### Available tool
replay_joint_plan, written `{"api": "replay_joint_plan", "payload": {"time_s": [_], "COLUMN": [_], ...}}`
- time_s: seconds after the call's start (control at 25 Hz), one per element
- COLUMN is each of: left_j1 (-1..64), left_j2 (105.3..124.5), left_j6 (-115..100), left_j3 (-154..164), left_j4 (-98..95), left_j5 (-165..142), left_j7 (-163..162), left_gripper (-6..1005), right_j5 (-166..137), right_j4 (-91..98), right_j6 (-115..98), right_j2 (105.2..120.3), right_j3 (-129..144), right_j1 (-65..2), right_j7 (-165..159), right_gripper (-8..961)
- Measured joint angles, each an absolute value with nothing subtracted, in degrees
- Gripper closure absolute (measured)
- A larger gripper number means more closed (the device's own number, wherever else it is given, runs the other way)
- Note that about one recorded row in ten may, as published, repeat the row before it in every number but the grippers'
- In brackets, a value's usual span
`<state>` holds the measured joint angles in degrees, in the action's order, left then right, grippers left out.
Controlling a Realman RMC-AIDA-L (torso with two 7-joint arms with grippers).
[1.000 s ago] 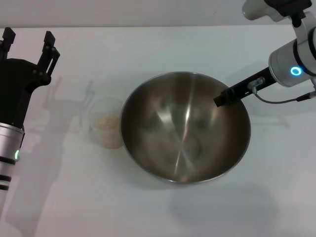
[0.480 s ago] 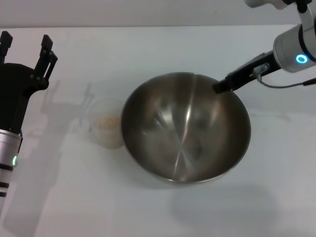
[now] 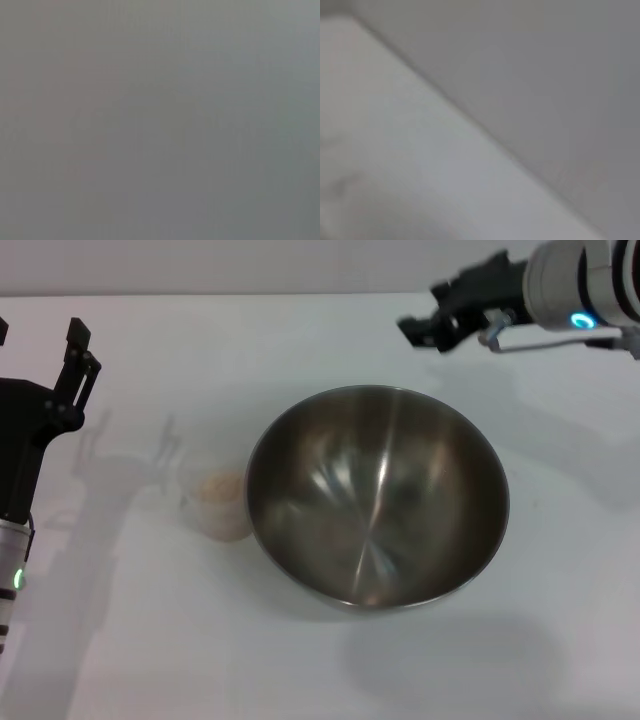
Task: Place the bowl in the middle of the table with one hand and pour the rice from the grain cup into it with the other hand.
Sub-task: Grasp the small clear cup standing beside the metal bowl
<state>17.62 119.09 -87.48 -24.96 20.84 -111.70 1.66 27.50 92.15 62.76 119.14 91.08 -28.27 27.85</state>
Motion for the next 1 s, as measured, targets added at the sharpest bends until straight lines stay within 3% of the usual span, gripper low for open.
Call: {"api": "replay_joint_plan", "payload": {"time_s": [0.24, 0.4, 0.44, 0.56, 0.6, 0.8, 1.0], "left_j1": [17.3, 17.3, 17.3, 17.2, 17.2, 17.0, 16.5], "left_j2": [119.09, 119.09, 119.09, 119.09, 119.09, 118.95, 119.02], "left_j6": [-87.6, -87.6, -87.6, -87.6, -87.7, -87.7, -87.7], "left_j3": [-25.0, -25.0, -25.0, -25.0, -25.0, -25.0, -24.6], "left_j4": [20.8, 20.6, 20.5, 20.4, 20.4, 20.6, 20.4], "left_j5": [-111.7, -111.6, -111.6, -111.6, -111.6, -111.7, -111.7], "left_j7": [1.7, 1.7, 1.7, 1.7, 1.7, 1.7, 1.7], "left_gripper": [223, 224, 225, 226, 226, 228, 230], "right_j5": [27.5, 27.9, 27.9, 28.0, 28.0, 28.1, 28.1], "right_j4": [95.5, 86.9, 86.9, 75.7, 67.1, 43.7, 28.8], "right_j6": [40.4, 8.9, 8.9, -16.5, -34.9, -73.3, -88.1], "right_j2": [119.54, 119.69, 119.69, 119.63, 119.66, 119.77, 119.62], "right_j3": [96.6, 102.9, 102.9, 108.8, 113.3, 121.8, 122.6], "right_j1": [-18.5, -11.2, -11.2, -9.4, -9.3, -11.7, -13.3], "right_j7": [32.2, 34.3, 34.3, 33.5, 31.9, 21.1, 6.9], "right_gripper": [458, 459, 459, 459, 459, 459, 459]}}
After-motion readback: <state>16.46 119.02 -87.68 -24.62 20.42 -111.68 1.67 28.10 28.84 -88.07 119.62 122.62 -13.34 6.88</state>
